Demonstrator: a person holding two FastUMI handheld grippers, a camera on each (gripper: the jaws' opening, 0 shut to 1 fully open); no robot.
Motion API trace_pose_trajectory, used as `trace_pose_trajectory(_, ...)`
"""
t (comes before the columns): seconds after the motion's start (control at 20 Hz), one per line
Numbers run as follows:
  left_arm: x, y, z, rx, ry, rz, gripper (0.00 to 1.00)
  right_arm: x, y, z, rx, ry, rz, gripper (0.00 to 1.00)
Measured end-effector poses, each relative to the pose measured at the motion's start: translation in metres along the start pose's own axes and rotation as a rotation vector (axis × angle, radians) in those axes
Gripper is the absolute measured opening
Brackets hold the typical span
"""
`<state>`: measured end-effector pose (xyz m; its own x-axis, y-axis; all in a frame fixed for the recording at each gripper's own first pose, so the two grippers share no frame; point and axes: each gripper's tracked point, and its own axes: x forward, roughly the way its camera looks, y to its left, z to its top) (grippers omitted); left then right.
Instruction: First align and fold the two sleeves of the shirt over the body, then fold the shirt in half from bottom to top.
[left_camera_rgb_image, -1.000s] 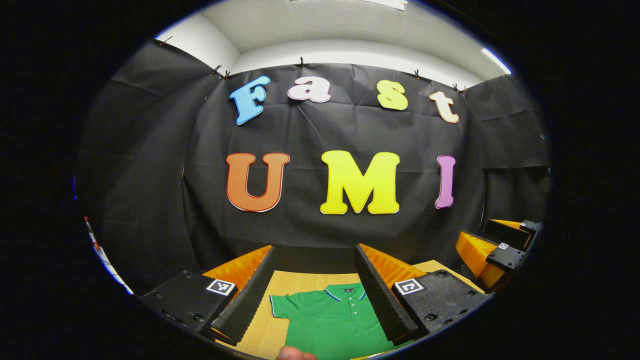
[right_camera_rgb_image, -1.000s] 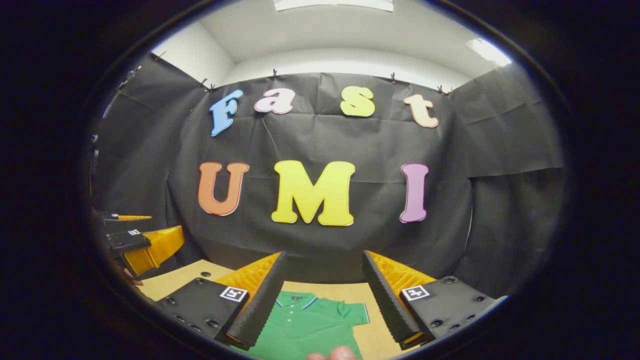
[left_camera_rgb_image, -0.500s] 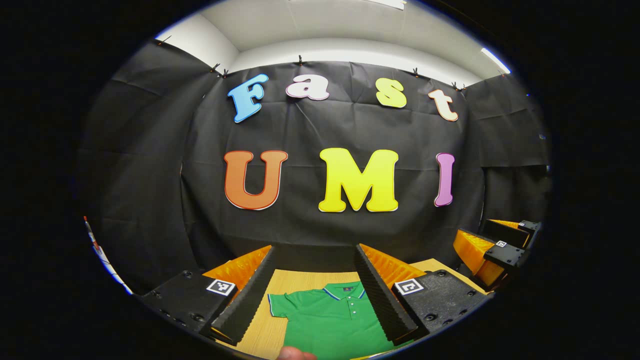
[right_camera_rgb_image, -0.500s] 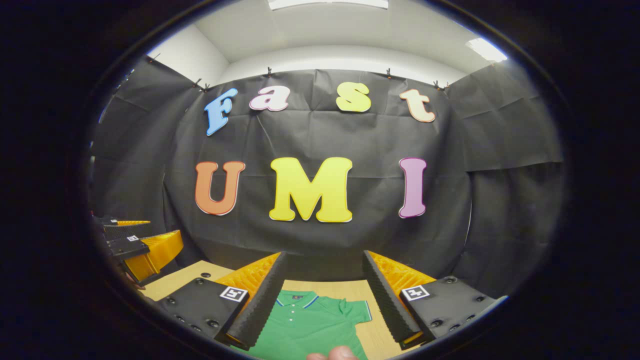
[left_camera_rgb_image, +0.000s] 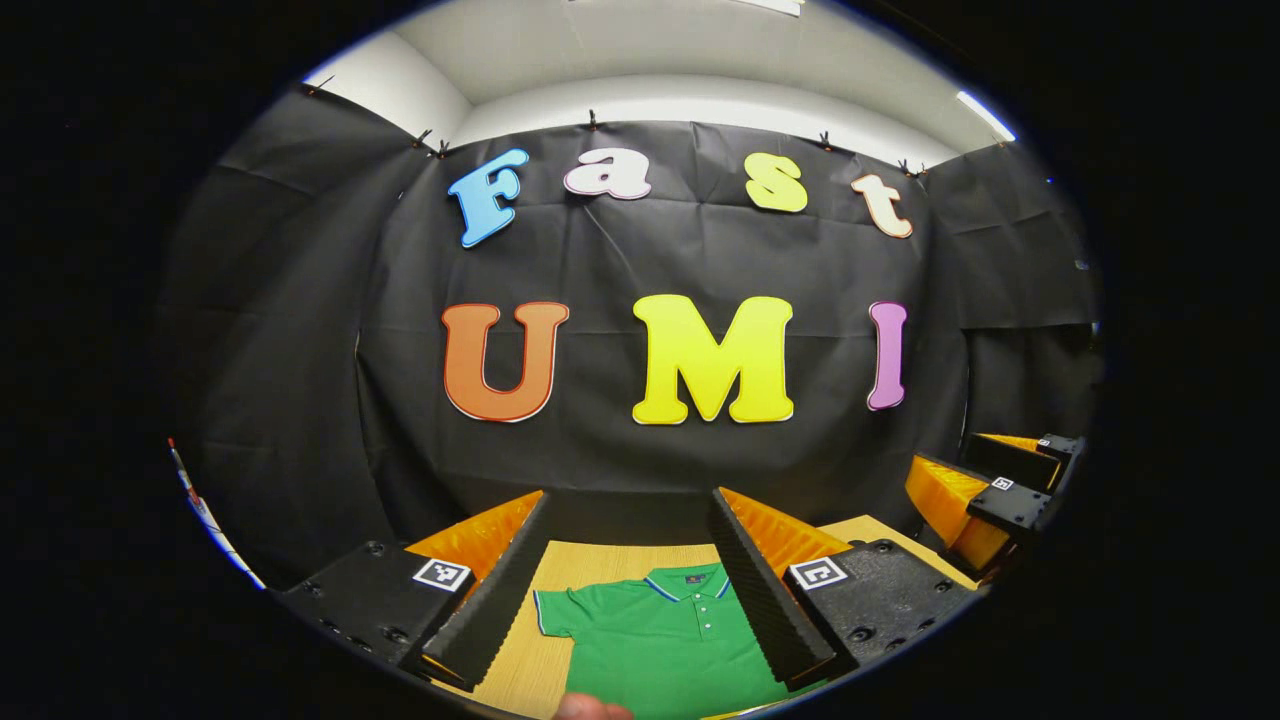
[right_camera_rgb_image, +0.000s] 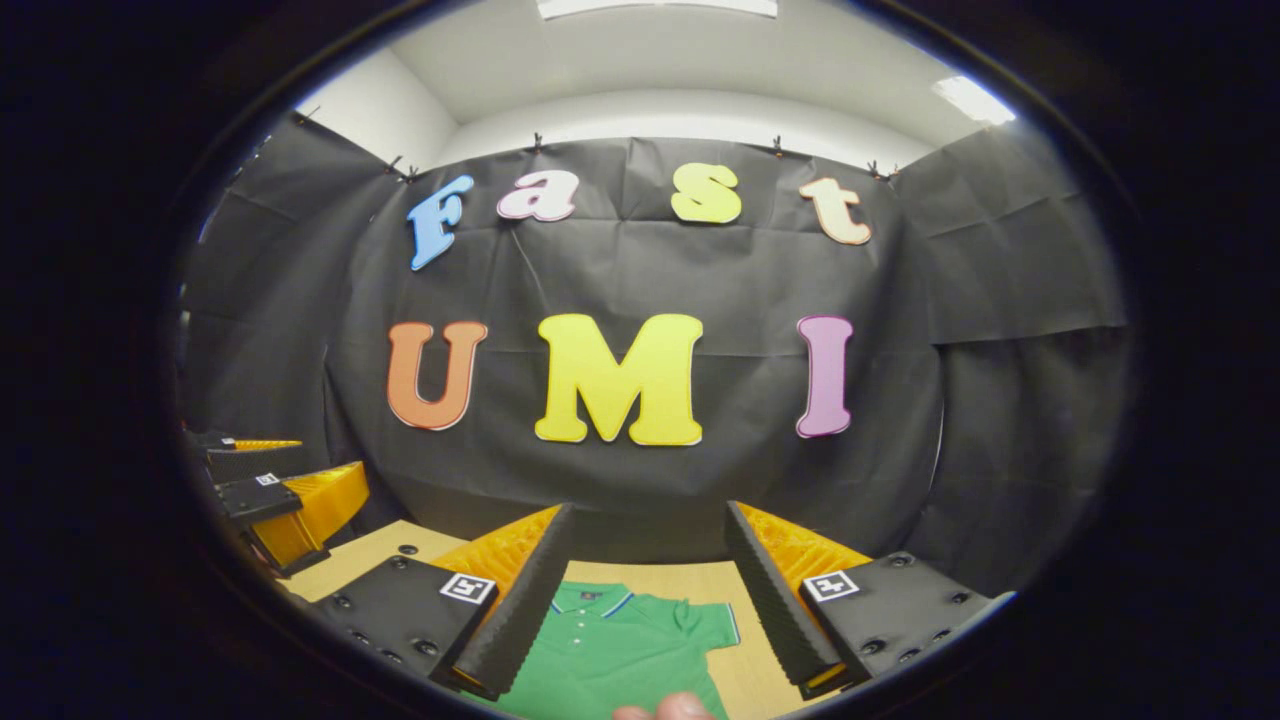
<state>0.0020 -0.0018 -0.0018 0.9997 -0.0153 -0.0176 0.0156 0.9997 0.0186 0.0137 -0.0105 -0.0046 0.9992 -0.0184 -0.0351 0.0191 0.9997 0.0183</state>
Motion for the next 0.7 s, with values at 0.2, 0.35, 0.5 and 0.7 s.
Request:
trace_pose_trajectory(0.2, 0.0, -0.001, -0.002, -0.003, 0.011, -0.005, 0.99, 0.004, -0.002, -0.004, 0.01, 0.025, 0.005, 0.95)
trace_pose_trajectory(0.35, 0.0, -0.004, -0.008, -0.014, 0.035, -0.011, 0.99, 0.008, -0.006, -0.011, 0.014, 0.05, 0.004, 0.95)
trace_pose_trajectory(0.5, -0.002, -0.006, -0.016, -0.024, 0.076, -0.018, 0.99, 0.016, -0.015, -0.02, 0.005, 0.089, 0.006, 0.95)
trace_pose_trajectory(0.7, -0.002, -0.011, -0.021, -0.022, 0.106, -0.036, 1.0, 0.032, -0.028, -0.047, 0.008, 0.189, 0.018, 0.95)
